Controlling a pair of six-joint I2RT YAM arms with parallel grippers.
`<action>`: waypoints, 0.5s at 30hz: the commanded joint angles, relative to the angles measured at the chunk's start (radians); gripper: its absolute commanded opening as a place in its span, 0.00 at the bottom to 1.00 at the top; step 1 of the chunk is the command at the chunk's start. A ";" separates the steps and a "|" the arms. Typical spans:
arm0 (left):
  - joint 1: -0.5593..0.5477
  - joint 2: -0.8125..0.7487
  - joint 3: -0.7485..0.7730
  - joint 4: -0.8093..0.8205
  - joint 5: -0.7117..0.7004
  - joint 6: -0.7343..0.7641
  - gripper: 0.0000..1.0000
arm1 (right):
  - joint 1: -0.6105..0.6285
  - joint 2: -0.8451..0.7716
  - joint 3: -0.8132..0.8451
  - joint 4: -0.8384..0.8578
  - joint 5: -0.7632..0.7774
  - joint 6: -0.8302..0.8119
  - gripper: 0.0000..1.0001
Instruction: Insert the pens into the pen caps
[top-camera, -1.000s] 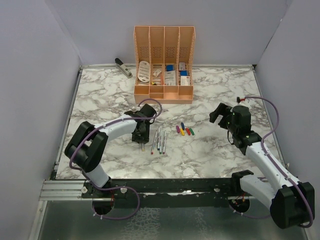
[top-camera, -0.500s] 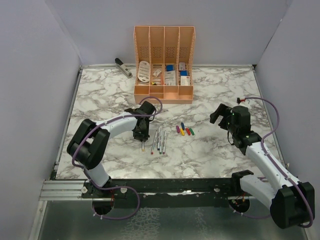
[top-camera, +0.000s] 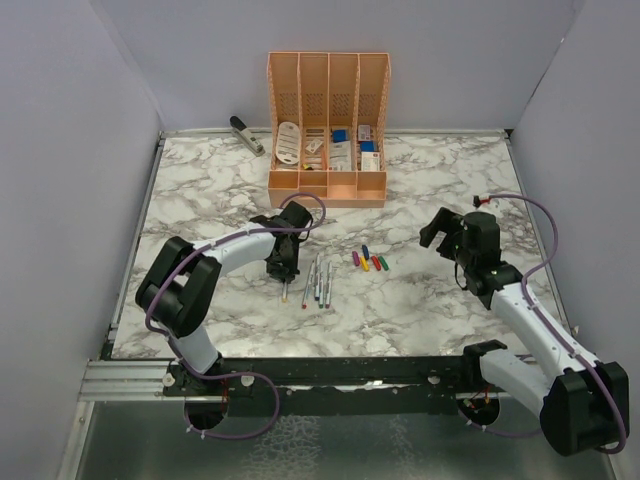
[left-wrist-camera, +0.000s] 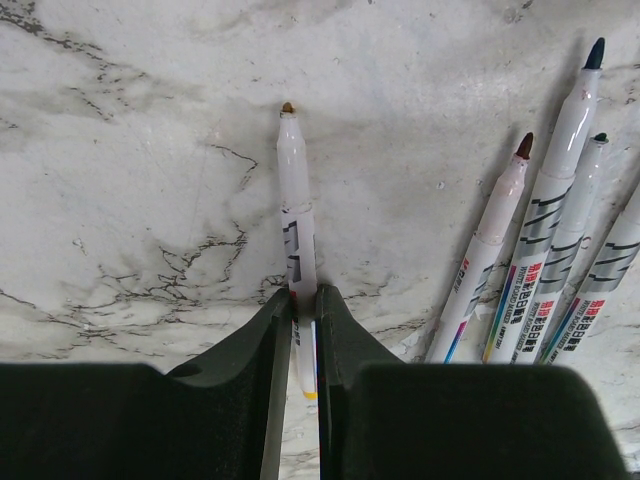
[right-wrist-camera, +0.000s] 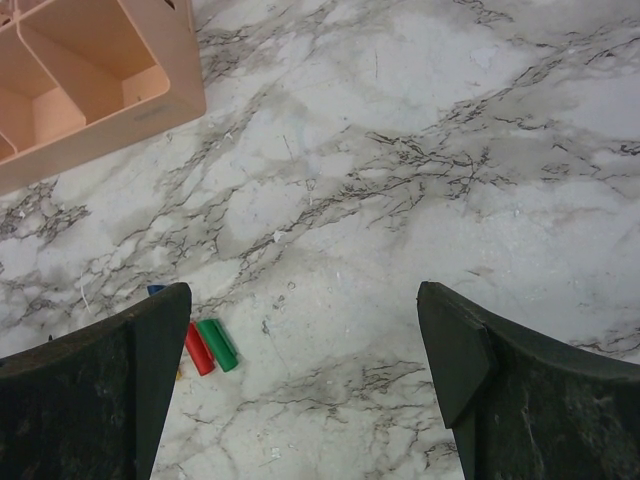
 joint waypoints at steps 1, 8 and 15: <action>0.000 0.154 -0.088 0.032 0.009 0.031 0.00 | -0.004 0.014 0.016 0.025 0.009 0.013 0.95; 0.000 0.166 -0.071 0.035 0.018 0.056 0.00 | -0.004 0.036 0.017 0.033 -0.020 0.008 0.95; -0.003 0.060 -0.024 0.058 -0.019 0.096 0.00 | -0.004 0.055 0.026 0.064 -0.073 -0.088 0.90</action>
